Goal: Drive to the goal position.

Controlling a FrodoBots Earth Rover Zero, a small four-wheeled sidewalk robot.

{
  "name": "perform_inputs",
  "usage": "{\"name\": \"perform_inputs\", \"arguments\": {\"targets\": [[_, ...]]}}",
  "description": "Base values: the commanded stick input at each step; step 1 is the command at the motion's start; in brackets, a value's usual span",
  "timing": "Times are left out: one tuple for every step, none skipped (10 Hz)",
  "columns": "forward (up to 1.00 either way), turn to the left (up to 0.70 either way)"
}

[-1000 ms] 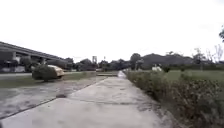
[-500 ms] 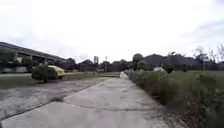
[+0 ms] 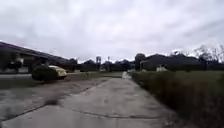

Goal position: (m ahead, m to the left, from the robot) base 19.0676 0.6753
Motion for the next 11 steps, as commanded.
{"name": "perform_inputs", "arguments": {"targets": [[0.5,0.0],[0.5,0.0],[0.5,0.0],[0.5,0.0],[0.5,0.0],[0.5,0.0],[0.5,0.0],[0.5,0.0],[0.5,0.0],[0.5,0.0],[0.5,0.0]]}}
